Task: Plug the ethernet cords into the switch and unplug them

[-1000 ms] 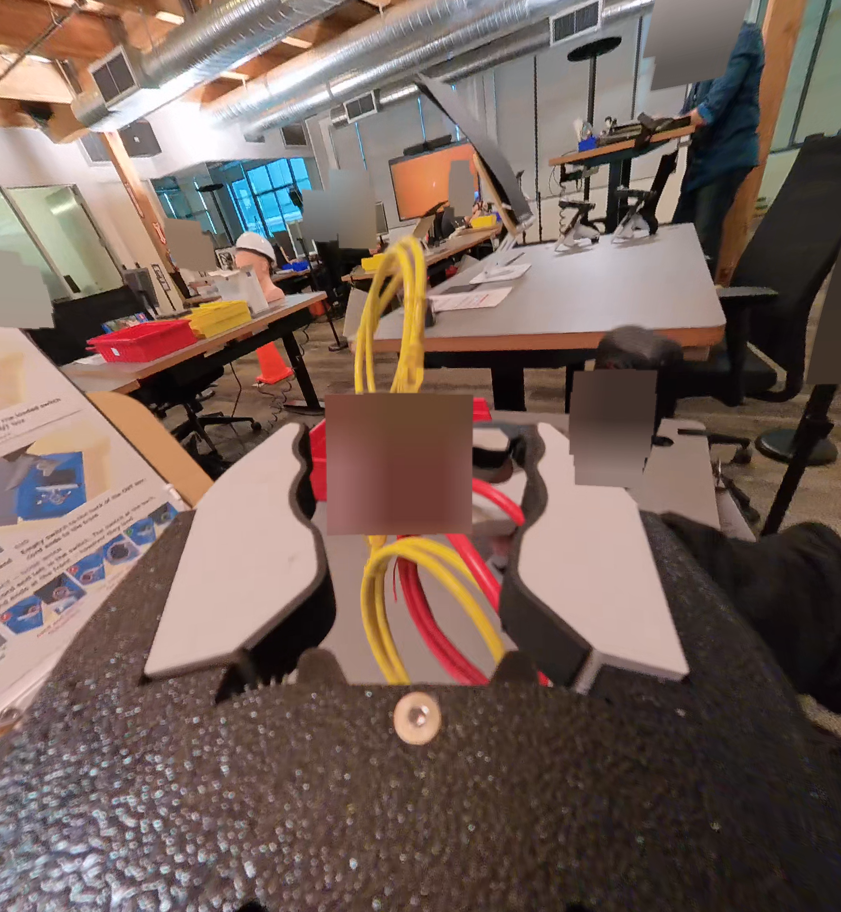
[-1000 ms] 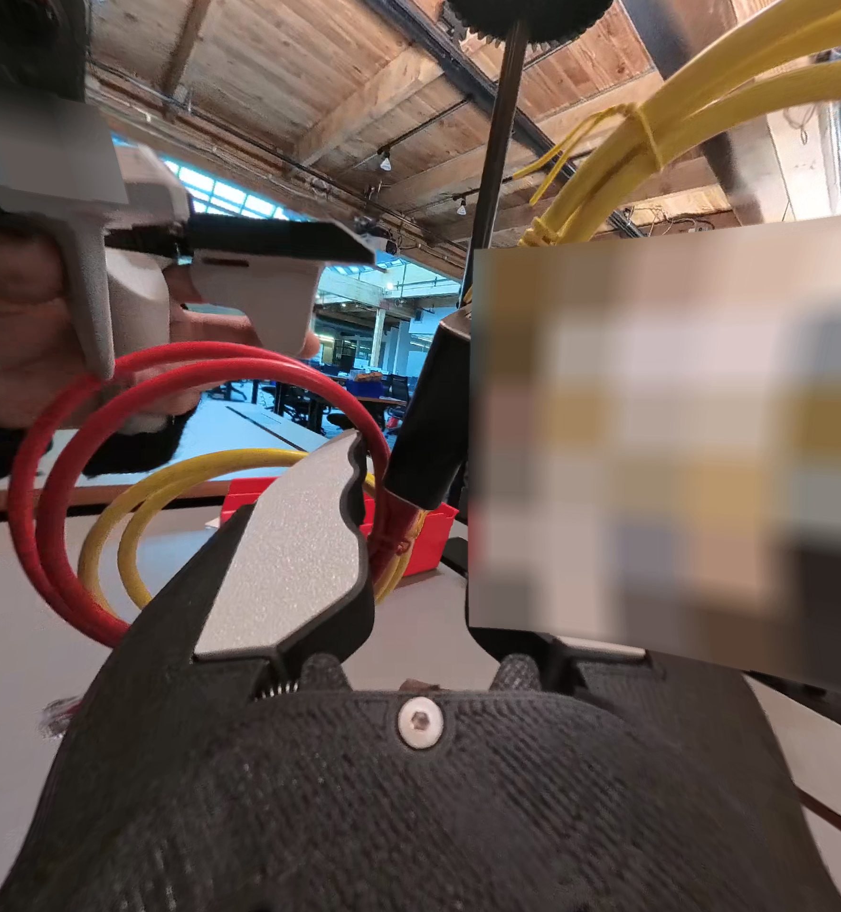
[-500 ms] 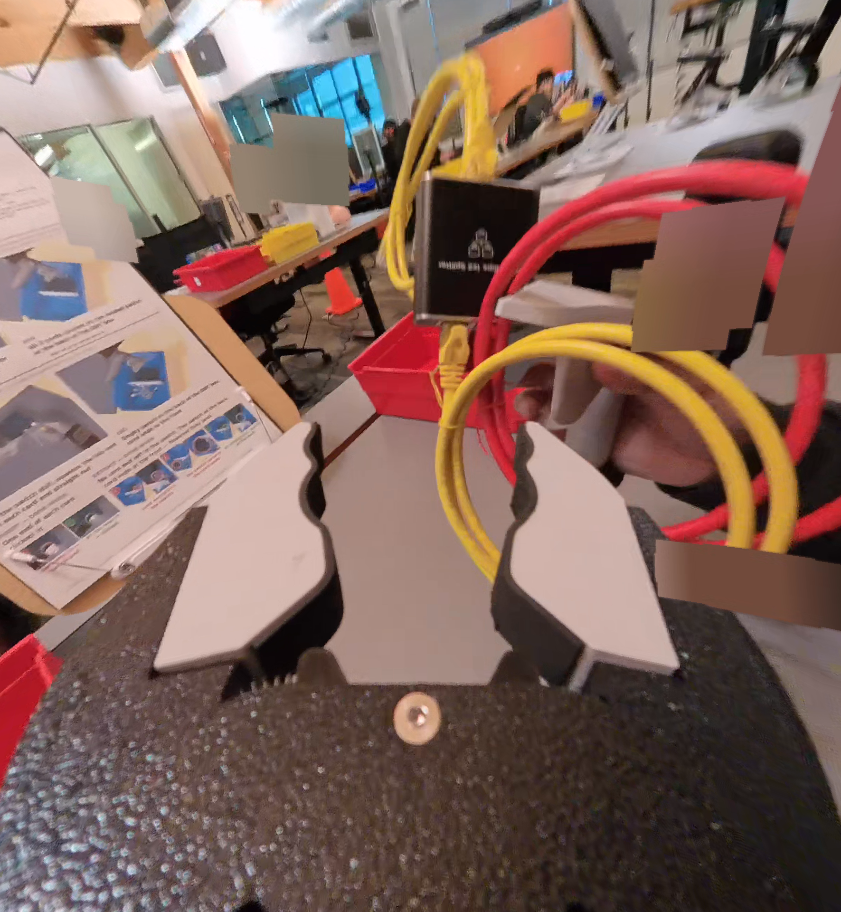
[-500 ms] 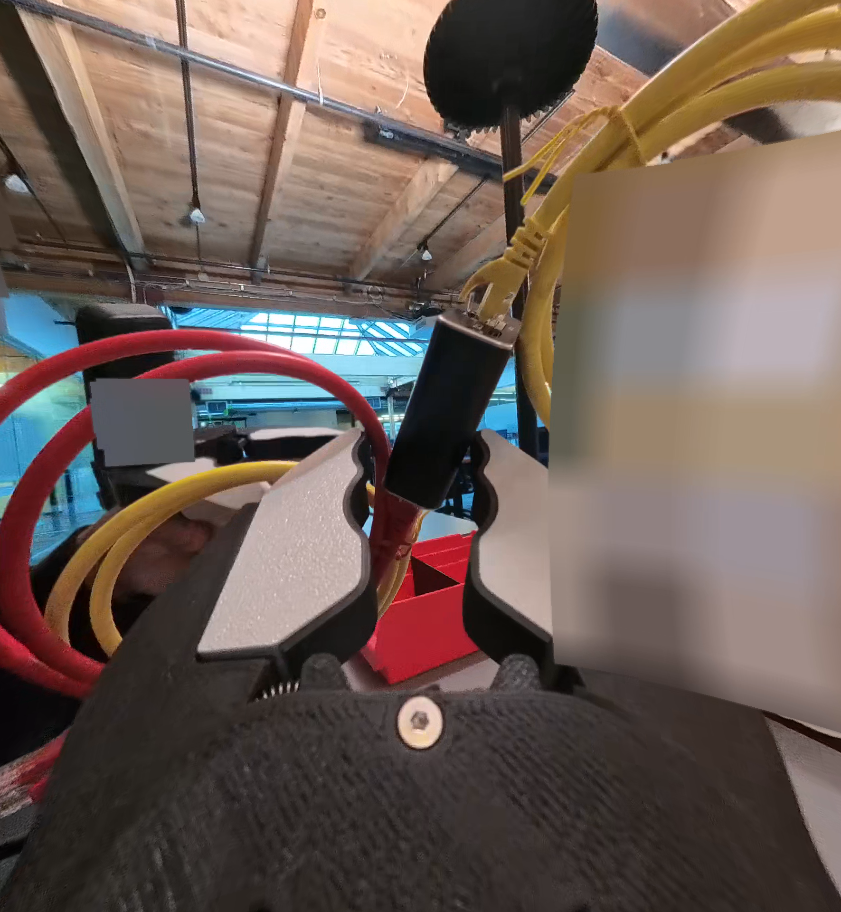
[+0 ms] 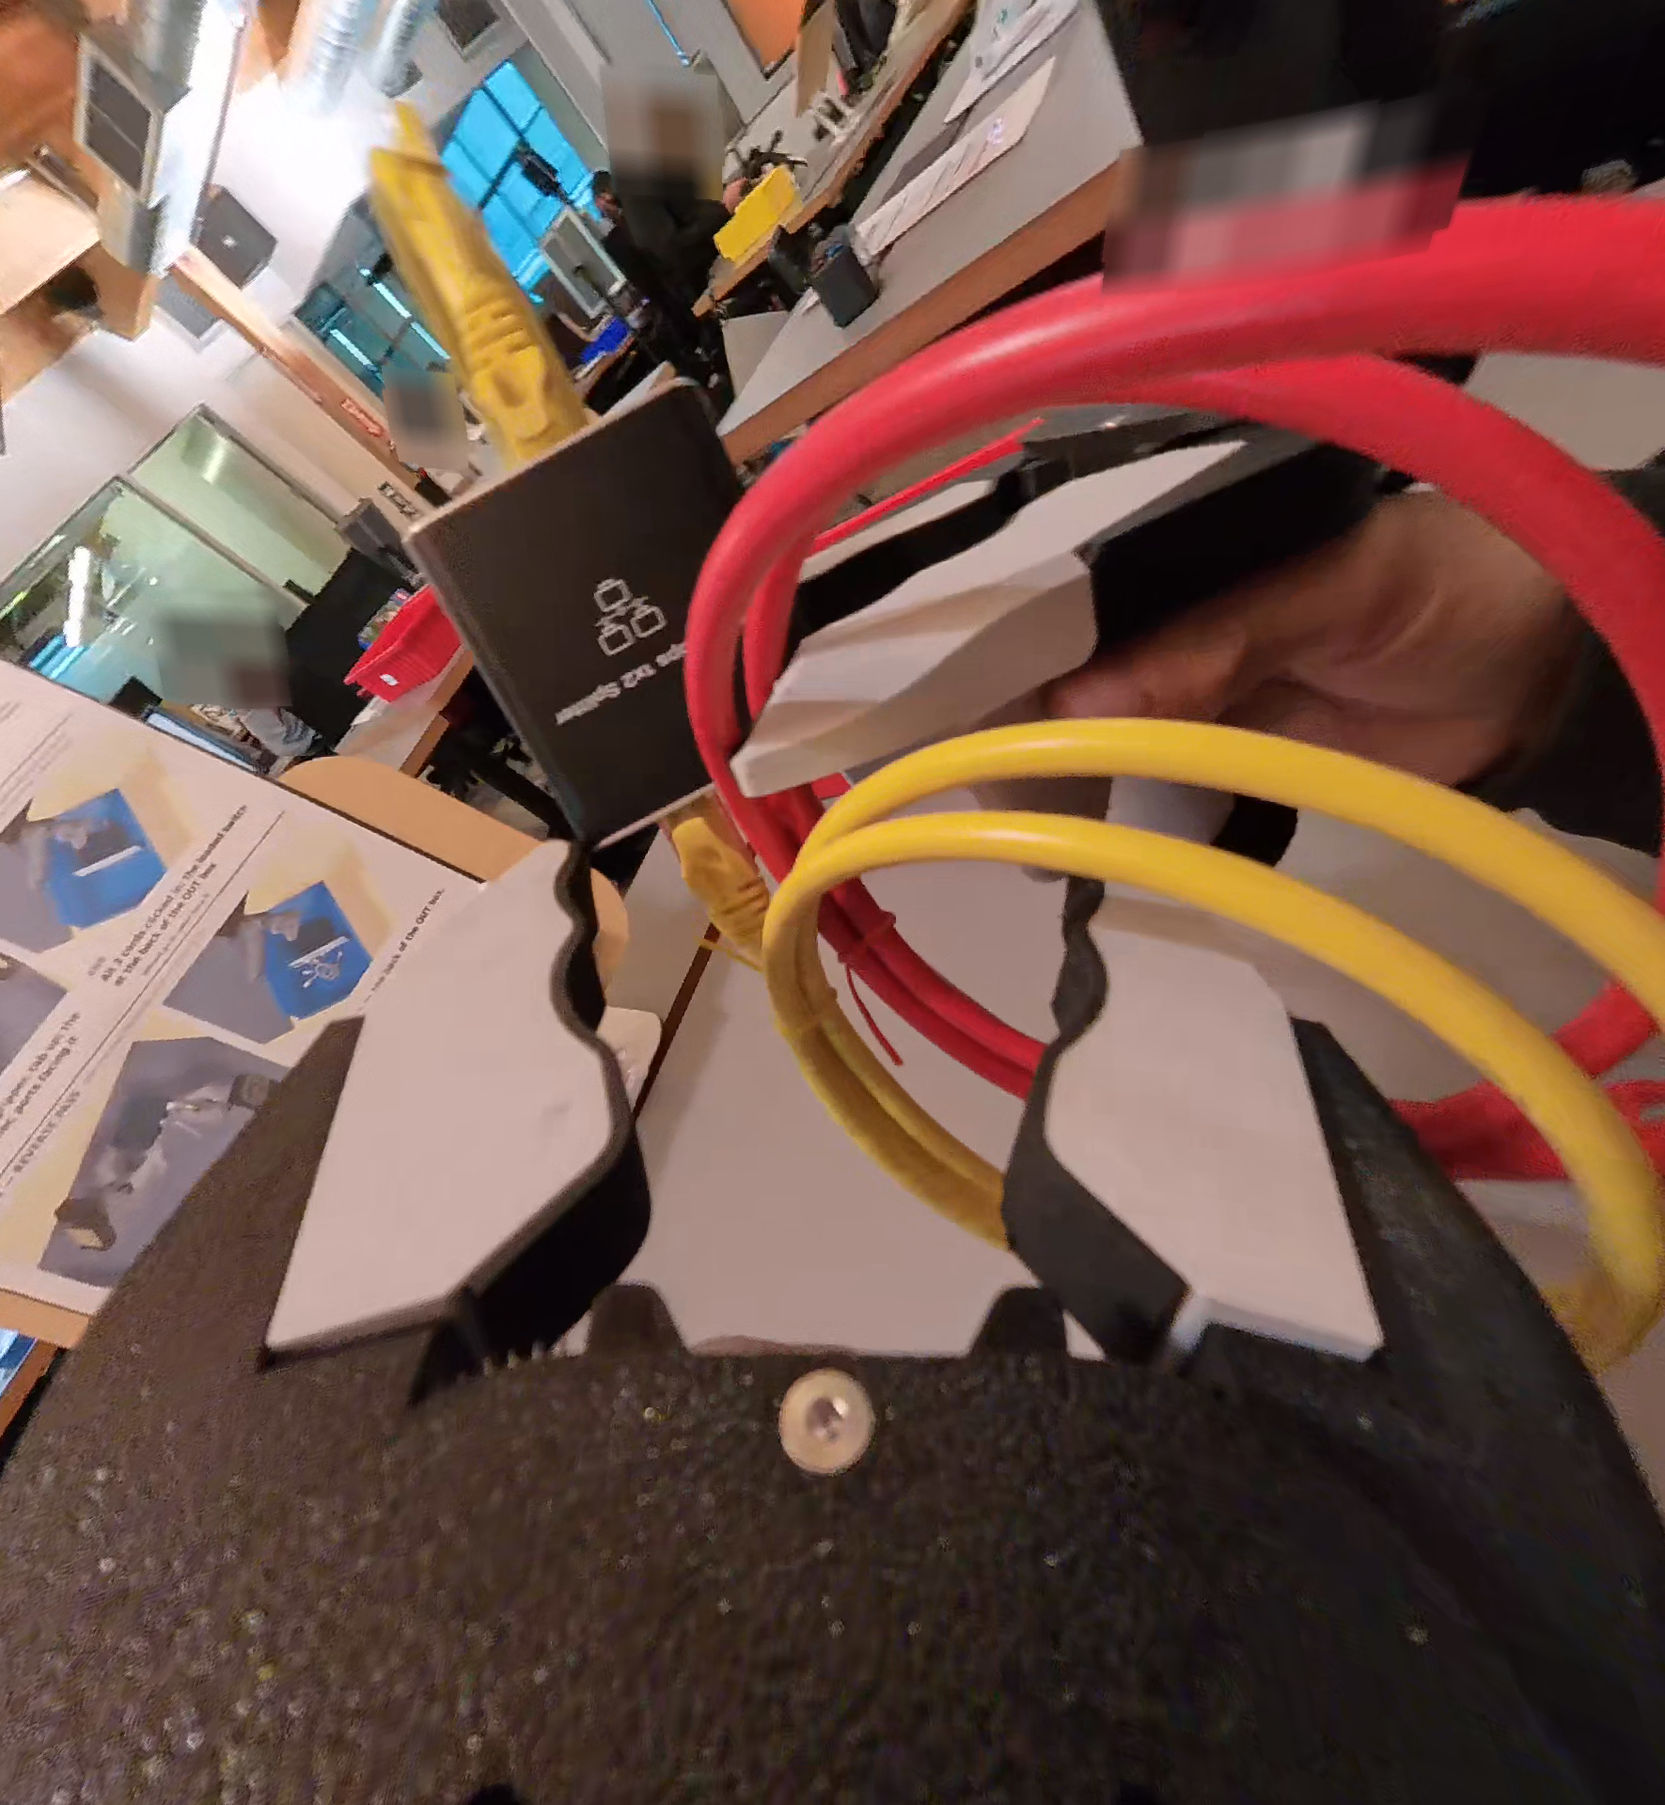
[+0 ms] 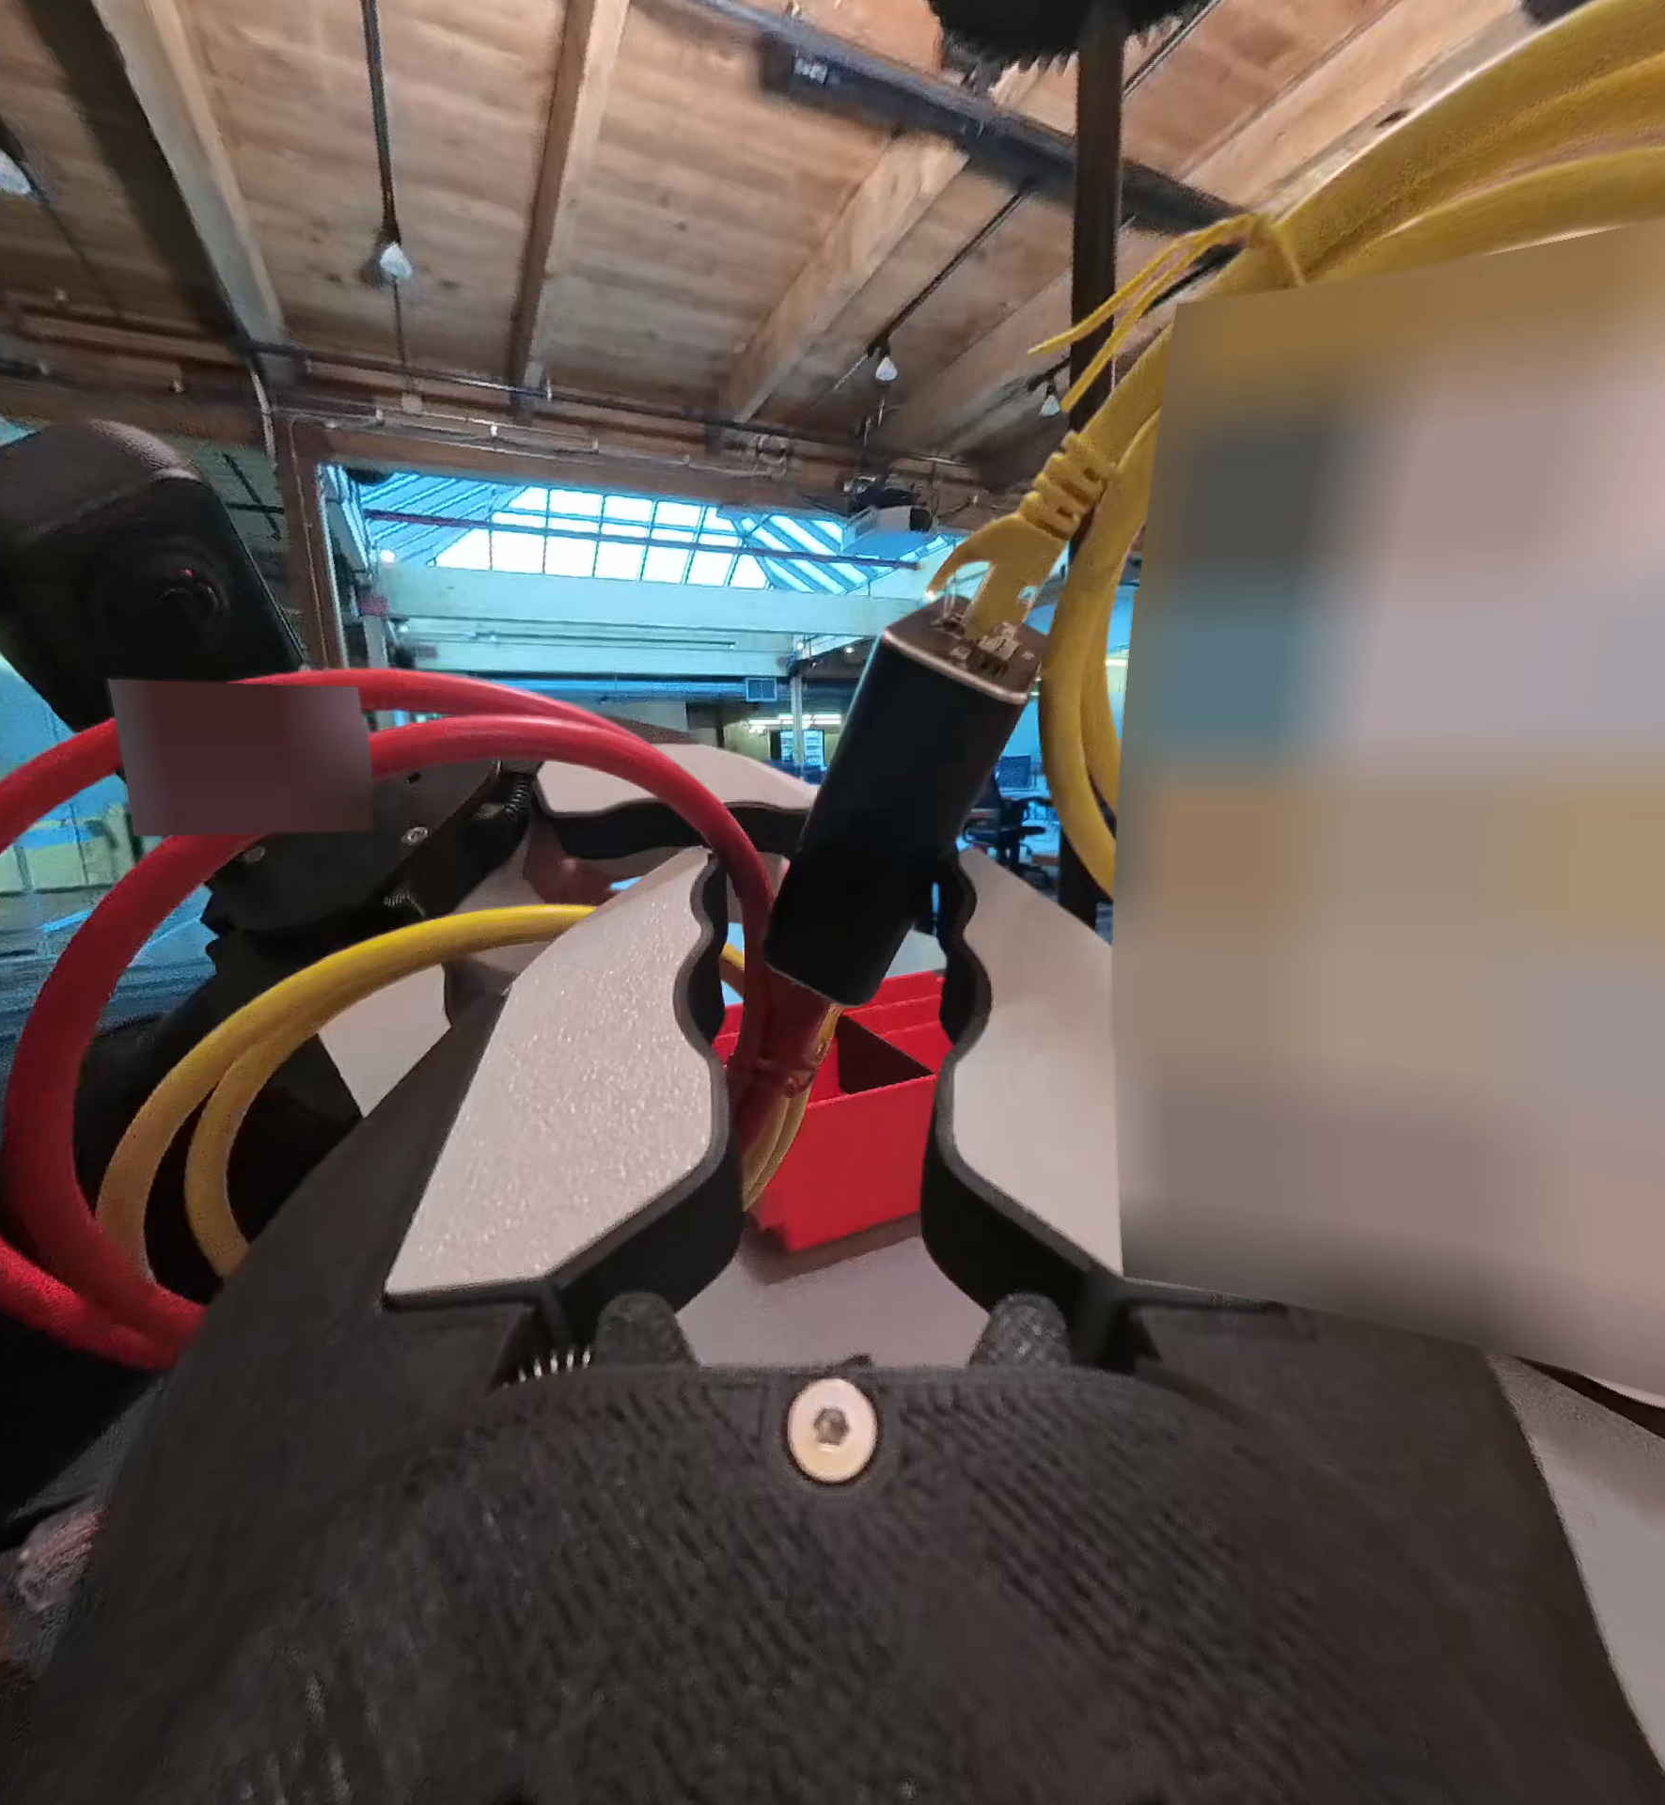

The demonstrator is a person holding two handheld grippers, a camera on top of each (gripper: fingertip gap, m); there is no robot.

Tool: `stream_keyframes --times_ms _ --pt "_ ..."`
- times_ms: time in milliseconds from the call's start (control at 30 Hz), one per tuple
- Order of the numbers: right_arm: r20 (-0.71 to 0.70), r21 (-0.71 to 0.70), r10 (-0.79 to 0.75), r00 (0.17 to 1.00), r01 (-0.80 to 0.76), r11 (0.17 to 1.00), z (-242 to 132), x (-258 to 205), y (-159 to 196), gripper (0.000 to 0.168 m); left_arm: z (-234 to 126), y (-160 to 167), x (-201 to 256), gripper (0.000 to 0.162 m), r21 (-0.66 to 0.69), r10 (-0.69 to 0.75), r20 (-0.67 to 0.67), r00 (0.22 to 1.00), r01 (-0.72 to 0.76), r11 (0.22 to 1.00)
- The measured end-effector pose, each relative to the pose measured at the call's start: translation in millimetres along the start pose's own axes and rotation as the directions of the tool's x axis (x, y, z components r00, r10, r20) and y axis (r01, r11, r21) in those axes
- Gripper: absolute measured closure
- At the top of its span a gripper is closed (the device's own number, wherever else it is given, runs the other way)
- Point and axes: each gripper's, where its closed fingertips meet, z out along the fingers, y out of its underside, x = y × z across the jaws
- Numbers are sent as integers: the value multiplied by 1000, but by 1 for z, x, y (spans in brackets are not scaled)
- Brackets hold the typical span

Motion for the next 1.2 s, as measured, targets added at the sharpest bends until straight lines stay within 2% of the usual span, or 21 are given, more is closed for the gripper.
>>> stream_keyframes --times_ms 100,167,267,300,367,400,567,633,667,733,767,833,933,1033,1067,1133,1200 --pt "12 -17 -2 1000 2 1000 1 -1 3 126 -6 5 -1 82 -4 -3 -6 1000 3 1000" --pt "21 -18 15 1000 -14 1000 0 -2 3 126 -7 7 -14 88 2 -53 70 996 53 999" --pt "39 3 64 997 -64 998 3 -7 2 126 -1 17 -14 85 -57 -39 105 994 45 997" --pt "32 -3 66 997 -66 998 4 -8 3 126 1 14 -15 84 -46 -32 126 992 38 998" --pt "26 -7 71 997 -71 997 7 -11 7 126 2 5 -20 101 6 -49 190 981 49 999" --pt "31 9 85 996 -85 996 7 -12 6 126 2 4 -22 101 20 -60 205 977 57 998" --pt "23 39 129 991 -129 991 7 -8 5 126 7 5 -23 108 106 -218 180 959 201 974" --pt "23 3 114 993 -115 993 7 -7 8 126 8 8 -23 111 103 -252 173 952 237 966" --pt "35 -33 104 994 -103 994 6 -7 9 124 7 10 -24 111 89 -240 179 954 228 970" --pt "-8 -79 33 999 -34 996 0 3 6 100 4 17 -31 111 30 -180 210 961 177 984" --pt "-34 -92 -24 999 20 996 -4 9 1 93 1 21 -34 112 -1 -149 217 965 153 988" --pt "-71 -96 -77 995 70 993 -15 20 -10 96 -4 24 -38 111 -50 -82 204 976 94 994" --pt "-49 -38 35 998 -37 999 -23 23 -24 105 -5 25 -29 111 -112 106 98 990 -94 989" --pt "12 -140 132 991 -129 982 -19 17 -4 108 -3 21 -20 111 -126 245 41 969 -238 963" --pt "26 -156 138 990 -133 979 -17 15 -1 113 -1 21 -17 111 -130 280 26 960 -275 953" --pt "50 -85 128 991 -123 989 -14 9 -9 131 2 20 -11 111 -135 355 18 935 -350 927" --pt "52 -47 155 987 -153 987 -12 7 -12 138 4 21 -12 111 -141 368 43 929 -359 923"
